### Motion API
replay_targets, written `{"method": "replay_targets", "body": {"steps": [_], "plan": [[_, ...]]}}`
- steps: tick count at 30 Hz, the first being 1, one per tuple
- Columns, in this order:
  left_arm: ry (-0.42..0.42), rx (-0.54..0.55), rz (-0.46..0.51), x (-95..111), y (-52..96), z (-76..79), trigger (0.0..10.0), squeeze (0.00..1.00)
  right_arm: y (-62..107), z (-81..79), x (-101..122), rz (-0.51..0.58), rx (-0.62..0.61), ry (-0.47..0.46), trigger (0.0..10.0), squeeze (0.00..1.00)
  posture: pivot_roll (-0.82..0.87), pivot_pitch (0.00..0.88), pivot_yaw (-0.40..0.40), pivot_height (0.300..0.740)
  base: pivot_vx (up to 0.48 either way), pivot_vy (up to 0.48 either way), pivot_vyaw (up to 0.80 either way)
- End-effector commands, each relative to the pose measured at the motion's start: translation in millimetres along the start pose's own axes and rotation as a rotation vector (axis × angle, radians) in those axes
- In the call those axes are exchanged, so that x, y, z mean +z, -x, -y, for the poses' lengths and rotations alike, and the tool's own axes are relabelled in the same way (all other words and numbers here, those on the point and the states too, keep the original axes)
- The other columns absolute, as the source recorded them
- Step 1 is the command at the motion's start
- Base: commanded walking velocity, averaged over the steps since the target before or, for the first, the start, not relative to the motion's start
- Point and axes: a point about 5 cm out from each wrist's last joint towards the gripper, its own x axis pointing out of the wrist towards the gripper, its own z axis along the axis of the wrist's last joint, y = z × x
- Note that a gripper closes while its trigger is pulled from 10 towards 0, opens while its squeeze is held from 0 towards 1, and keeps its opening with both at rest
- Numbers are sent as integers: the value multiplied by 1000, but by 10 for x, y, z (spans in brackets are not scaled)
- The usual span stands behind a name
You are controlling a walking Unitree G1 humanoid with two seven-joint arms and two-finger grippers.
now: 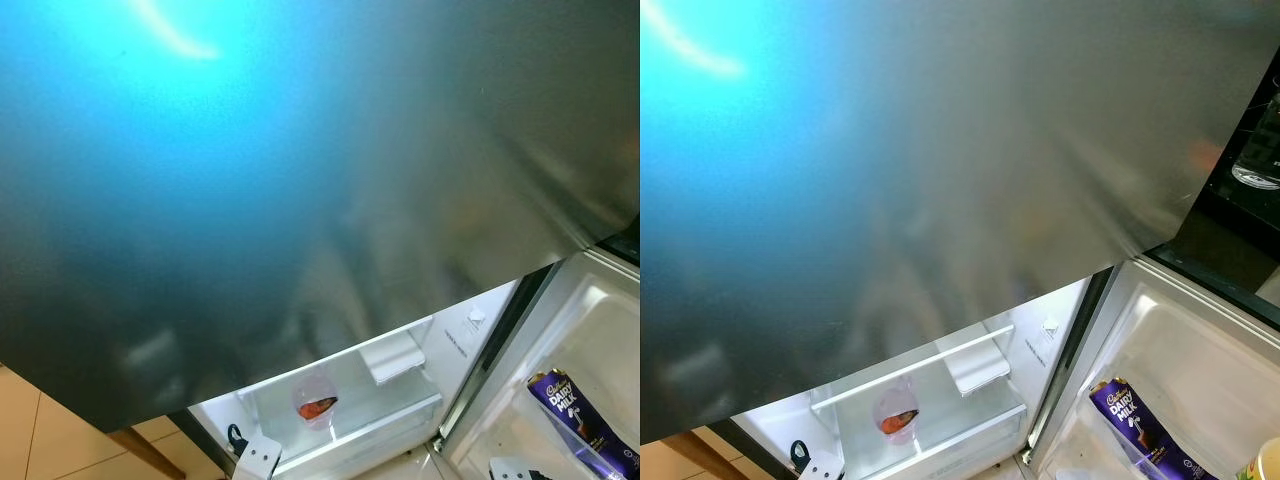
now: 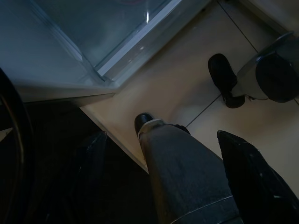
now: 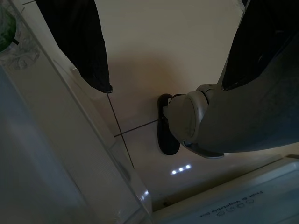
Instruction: Restocking fridge
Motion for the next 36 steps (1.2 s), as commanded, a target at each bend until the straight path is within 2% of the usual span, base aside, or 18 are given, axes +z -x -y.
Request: {"method": "replay_targets", "body": {"steps": [1, 22, 25, 29, 36], "plan": [[105, 69, -121, -309, 85, -87, 10000, 0, 0, -24, -22, -14, 5, 5, 10000, 0, -10, 30, 14, 740, 0, 0, 0], [113, 64, -128, -291, 67, -55, 10000, 0, -20, -63, 51, -5, 28, 48, 10000, 0, -10, 21, 9, 740, 0, 0, 0], [91, 54, -130, -288, 65, -51, 10000, 0, -20, -74, 49, -7, 29, 49, 10000, 0, -9, 22, 9, 740, 0, 0, 0], [59, 30, -99, -242, 57, -41, 10000, 0, -21, -82, 48, -7, 32, 47, 10000, 0, -12, 25, 10, 740, 0, 0, 0], [64, 30, -75, -185, 47, -58, 10000, 0, -20, -90, 38, -9, 33, 45, 10000, 0, -13, 28, 14, 740, 0, 0, 0]]}}
